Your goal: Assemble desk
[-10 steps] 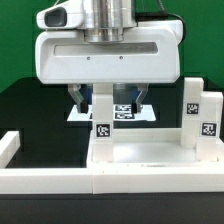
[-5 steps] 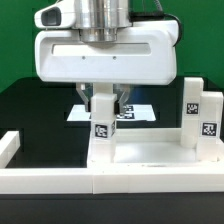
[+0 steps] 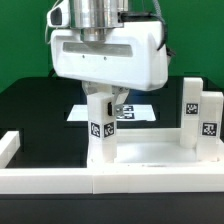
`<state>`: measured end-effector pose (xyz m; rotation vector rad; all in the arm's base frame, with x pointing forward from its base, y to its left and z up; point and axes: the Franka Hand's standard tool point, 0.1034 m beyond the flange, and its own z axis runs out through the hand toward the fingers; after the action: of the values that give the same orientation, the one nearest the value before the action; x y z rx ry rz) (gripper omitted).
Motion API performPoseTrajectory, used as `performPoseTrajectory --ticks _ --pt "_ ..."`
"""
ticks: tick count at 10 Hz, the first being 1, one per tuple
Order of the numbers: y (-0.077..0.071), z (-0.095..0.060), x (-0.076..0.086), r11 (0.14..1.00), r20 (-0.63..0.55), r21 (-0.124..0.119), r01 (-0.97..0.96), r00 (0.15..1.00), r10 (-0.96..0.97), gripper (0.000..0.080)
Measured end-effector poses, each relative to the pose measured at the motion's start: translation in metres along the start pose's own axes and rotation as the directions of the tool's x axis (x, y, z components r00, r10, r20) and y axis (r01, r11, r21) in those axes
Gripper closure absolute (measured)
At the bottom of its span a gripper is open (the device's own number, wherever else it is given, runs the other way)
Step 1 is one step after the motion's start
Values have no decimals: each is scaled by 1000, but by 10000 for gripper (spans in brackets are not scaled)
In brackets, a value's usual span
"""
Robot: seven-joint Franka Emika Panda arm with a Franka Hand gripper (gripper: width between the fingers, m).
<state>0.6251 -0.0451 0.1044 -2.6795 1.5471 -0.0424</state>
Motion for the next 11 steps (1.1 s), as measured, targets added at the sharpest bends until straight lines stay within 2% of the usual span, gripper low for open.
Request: performPoseTrajectory --ticks 1,2,4,9,11 --pt "1 1 -2 979 26 2 -206 978 206 511" --pt "-1 0 -4 906 59 9 -423 905 422 509" --pt "-8 -3 -7 764 89 13 -645 762 642 509" --pt "-2 -1 0 663 66 4 -749 661 747 509" --pt "3 0 2 569 61 -12 -823 567 821 499"
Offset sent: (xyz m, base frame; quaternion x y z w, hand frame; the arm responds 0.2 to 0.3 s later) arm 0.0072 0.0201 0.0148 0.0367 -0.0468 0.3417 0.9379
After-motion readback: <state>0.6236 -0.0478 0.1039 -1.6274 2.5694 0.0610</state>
